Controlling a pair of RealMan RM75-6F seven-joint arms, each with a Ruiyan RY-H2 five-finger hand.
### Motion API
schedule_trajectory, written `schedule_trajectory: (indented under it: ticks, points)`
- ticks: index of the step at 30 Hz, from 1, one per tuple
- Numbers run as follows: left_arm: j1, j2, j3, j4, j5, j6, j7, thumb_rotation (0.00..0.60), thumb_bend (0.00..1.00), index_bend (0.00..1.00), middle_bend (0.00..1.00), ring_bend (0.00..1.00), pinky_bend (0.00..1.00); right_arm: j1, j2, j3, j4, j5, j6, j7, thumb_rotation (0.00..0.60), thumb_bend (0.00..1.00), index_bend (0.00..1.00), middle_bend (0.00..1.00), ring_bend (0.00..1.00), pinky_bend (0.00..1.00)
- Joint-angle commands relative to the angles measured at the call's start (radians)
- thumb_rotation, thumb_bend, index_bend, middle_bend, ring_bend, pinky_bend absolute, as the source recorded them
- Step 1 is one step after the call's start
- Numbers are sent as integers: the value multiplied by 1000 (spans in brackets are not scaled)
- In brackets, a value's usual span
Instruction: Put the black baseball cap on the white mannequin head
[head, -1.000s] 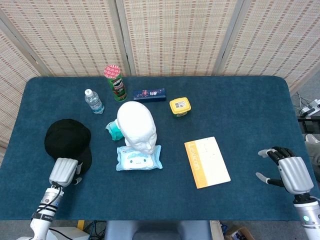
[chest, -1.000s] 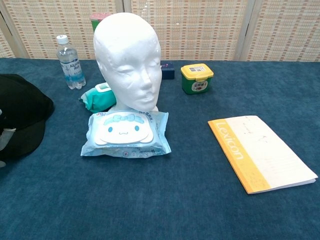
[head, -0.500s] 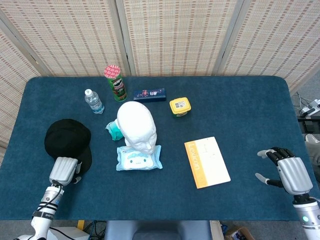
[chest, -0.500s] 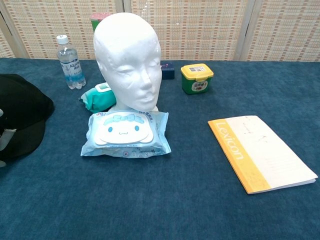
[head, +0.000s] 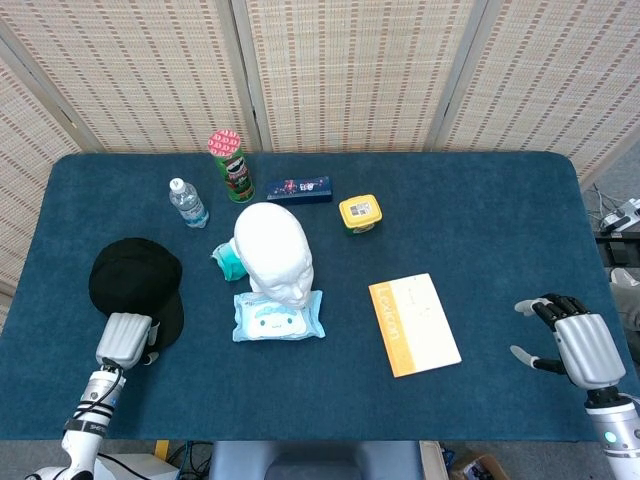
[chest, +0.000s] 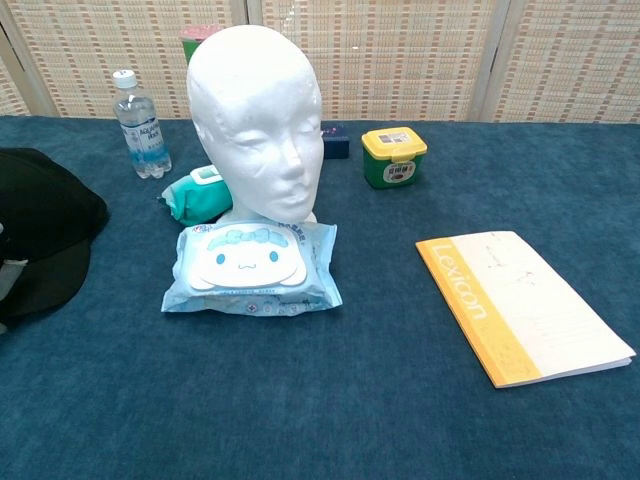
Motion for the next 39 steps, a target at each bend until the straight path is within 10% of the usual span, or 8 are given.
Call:
schedule_trajectory:
  ticks: [1,26,39]
  points:
    - [0,-3,4,6,2,3,-3,600,34,708,861,599,657,0,0,0,0,0,0,0,600,51,383,450,307,317]
    - [19,-116,-22,205,64,157,-92,600,35,693,851,605,657,0,0,0,0,0,0,-2,600,51,383,450,307,317]
    - [32,-227,-43,459,189,364,-323,600,35,489,338,245,590,1,-2,0,-1,0,0,-7,600,52,383,450,307,317]
